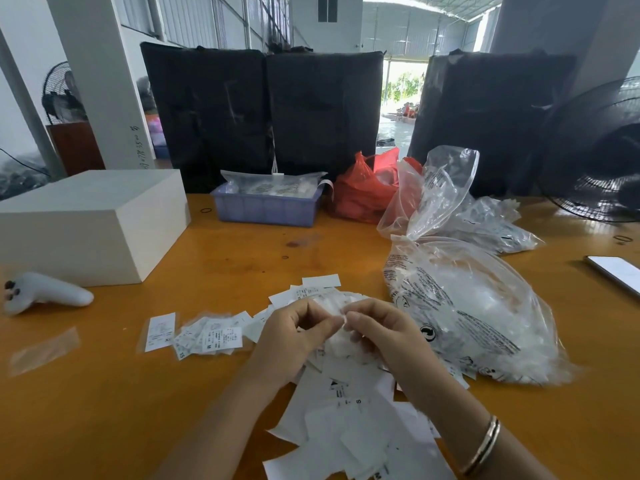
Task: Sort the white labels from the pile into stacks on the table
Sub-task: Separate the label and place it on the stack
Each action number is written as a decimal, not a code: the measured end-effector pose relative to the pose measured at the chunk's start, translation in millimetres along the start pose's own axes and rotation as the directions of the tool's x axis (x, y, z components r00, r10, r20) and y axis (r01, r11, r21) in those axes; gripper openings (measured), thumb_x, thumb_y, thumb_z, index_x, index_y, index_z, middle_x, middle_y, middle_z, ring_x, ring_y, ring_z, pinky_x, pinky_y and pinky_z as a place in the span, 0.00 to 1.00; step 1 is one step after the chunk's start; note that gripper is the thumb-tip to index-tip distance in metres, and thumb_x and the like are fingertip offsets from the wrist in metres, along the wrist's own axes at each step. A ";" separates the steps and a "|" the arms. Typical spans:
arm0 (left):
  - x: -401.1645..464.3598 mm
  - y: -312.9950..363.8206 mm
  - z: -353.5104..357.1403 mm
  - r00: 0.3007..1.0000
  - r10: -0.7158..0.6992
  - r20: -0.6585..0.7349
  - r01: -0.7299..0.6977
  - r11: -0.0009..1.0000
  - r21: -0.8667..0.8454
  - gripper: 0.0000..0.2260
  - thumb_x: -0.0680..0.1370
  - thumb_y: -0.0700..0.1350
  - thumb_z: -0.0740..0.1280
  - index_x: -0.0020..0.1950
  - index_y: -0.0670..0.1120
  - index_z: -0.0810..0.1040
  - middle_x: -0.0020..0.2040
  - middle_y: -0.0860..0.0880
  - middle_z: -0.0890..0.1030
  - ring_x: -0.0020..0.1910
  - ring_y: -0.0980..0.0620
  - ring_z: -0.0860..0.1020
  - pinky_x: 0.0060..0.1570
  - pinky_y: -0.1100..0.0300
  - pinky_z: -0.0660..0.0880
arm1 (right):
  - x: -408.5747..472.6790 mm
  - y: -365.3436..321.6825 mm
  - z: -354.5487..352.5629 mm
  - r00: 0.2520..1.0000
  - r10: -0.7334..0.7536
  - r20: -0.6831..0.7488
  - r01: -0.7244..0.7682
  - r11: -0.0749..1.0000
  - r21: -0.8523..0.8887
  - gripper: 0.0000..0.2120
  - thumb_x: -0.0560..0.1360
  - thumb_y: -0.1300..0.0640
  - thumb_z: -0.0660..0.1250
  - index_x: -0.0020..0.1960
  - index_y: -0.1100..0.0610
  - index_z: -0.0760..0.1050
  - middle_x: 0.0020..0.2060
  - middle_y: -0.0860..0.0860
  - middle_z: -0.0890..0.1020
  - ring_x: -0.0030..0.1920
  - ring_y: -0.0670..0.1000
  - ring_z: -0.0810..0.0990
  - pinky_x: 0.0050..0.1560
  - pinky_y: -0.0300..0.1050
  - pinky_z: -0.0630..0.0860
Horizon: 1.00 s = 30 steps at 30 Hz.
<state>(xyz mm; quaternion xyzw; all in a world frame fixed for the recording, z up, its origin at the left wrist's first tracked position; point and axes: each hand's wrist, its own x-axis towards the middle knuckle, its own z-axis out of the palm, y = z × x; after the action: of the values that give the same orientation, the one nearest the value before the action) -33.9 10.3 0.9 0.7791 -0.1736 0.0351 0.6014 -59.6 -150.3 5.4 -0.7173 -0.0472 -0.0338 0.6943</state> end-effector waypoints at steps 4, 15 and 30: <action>-0.1 3.6 0.9 0.998 -0.055 0.016 0.056 0.995 -0.077 0.13 0.68 0.61 0.67 0.42 0.52 0.81 0.36 0.56 0.82 0.37 0.62 0.78 0.34 0.73 0.72 | 2.8 1.6 0.0 0.998 -0.036 -0.048 0.036 0.999 -0.008 0.06 0.75 0.61 0.68 0.40 0.54 0.80 0.32 0.48 0.81 0.32 0.43 0.76 0.33 0.35 0.73; 5.2 -1.6 -7.0 0.927 -0.177 -0.330 0.074 0.950 -0.304 0.02 0.77 0.45 0.67 0.48 0.48 0.78 0.41 0.55 0.85 0.41 0.61 0.82 0.40 0.67 0.74 | 2.9 5.4 -5.6 0.965 -0.256 0.059 0.214 0.636 -0.742 0.06 0.76 0.52 0.66 0.50 0.43 0.79 0.46 0.36 0.73 0.50 0.39 0.71 0.54 0.37 0.69; 5.0 -8.8 -8.1 0.904 -0.150 -0.400 0.081 0.980 -0.184 0.02 0.77 0.47 0.68 0.47 0.51 0.79 0.40 0.54 0.81 0.41 0.57 0.79 0.39 0.67 0.73 | 0.4 18.0 -1.1 0.954 -0.266 0.136 0.196 0.214 -0.957 0.21 0.78 0.45 0.54 0.71 0.44 0.65 0.66 0.44 0.72 0.64 0.48 0.69 0.63 0.46 0.62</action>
<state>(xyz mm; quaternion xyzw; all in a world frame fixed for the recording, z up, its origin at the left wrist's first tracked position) -25.3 18.7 -3.7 0.7111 0.0014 0.1485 0.6872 -57.1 -151.9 -12.4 -0.9735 -0.1026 -0.1785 0.0998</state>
